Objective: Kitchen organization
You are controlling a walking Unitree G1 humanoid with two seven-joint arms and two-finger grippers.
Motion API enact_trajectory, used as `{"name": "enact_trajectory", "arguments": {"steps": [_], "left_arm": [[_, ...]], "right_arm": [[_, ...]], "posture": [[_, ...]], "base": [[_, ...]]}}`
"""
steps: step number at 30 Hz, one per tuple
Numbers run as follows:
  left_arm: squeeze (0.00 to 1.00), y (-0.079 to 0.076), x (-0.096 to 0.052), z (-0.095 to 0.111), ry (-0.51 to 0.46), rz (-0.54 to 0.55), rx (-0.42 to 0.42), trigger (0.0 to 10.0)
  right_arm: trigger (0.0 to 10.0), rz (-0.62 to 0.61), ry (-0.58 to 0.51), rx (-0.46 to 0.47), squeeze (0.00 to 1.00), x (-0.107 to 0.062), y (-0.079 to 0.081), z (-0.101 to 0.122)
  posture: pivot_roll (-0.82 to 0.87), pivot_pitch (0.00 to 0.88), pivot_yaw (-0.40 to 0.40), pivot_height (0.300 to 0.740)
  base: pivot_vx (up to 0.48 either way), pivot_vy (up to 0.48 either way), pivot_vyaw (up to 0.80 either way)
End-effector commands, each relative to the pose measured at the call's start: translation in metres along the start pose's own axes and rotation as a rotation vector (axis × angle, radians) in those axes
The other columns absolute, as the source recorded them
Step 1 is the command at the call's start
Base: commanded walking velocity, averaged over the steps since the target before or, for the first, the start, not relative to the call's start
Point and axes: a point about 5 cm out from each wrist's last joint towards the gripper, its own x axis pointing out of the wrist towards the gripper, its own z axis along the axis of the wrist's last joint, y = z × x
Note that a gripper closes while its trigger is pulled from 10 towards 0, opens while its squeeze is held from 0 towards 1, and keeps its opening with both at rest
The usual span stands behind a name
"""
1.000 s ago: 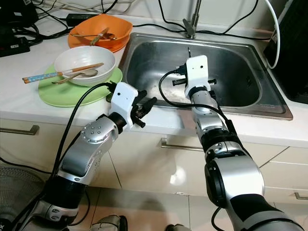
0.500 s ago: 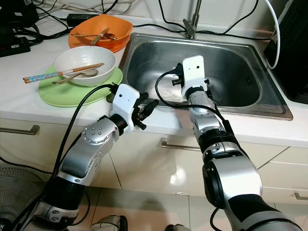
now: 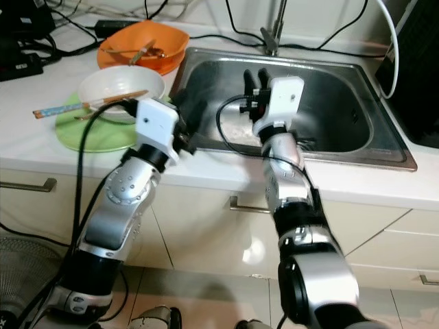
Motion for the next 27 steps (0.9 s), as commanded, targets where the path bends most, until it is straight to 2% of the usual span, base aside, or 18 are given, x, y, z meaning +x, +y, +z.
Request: {"name": "enact_trajectory", "arguments": {"steps": [1, 5, 7, 8, 9, 12, 18, 22, 27], "left_arm": [[0.00, 0.003, 0.003, 0.012, -0.067, 0.028, 0.024, 10.0], [0.00, 0.014, 0.005, 0.028, -0.156, 0.079, 0.061, 10.0], [0.00, 0.023, 0.005, 0.039, -0.201, 0.114, 0.053, 10.0], [0.00, 0.023, 0.005, 0.039, -0.201, 0.114, 0.053, 10.0], [0.00, 0.034, 0.003, 0.047, -0.234, 0.151, 0.054, 10.0], [0.00, 0.044, -0.003, 0.053, -0.258, 0.174, 0.084, 10.0], [0.00, 0.053, -0.021, 0.037, -0.185, 0.174, 0.115, 10.0], [0.00, 0.058, -0.036, 0.036, -0.149, 0.170, 0.126, 10.0], [0.00, 0.063, -0.050, 0.032, -0.102, 0.158, 0.183, 10.0]], "right_arm": [[10.0, 0.003, 0.001, 0.015, 0.00, -0.004, -0.001, -0.002], [10.0, 0.002, 0.081, 0.048, 0.00, -0.021, 0.003, -0.024], [10.0, -0.008, 0.138, 0.075, 0.00, -0.031, 0.004, -0.037], [10.0, -0.008, 0.138, 0.075, 0.00, -0.031, 0.004, -0.037], [10.0, -0.005, 0.163, 0.080, 0.00, -0.036, 0.007, -0.043], [10.0, -0.006, 0.165, 0.092, 0.00, -0.037, 0.008, -0.044], [10.0, 0.008, 0.177, 0.096, 0.00, -0.037, 0.011, -0.046], [10.0, 0.007, 0.189, 0.102, 0.00, -0.038, 0.012, -0.048], [10.0, 0.026, 0.208, 0.096, 0.00, -0.041, 0.017, -0.052]], "posture": [[0.14, 0.063, -0.048, 0.740], [0.14, 0.073, -0.051, 0.740], [0.15, 0.076, -0.051, 0.740], [0.15, 0.076, -0.051, 0.740], [0.15, 0.080, -0.050, 0.740], [0.16, 0.085, -0.052, 0.740], [0.17, 0.096, -0.054, 0.740], [0.18, 0.107, -0.057, 0.740], [0.19, 0.113, -0.064, 0.740]], "base": [[0.000, 0.000, 0.00], [0.000, 0.000, 0.00], [0.000, 0.000, 0.00], [0.000, 0.000, 0.00], [0.000, 0.000, 0.00], [0.000, 0.000, 0.00], [0.000, 0.000, 0.00], [0.000, 0.000, 0.00], [0.000, 0.000, 0.00]]}}
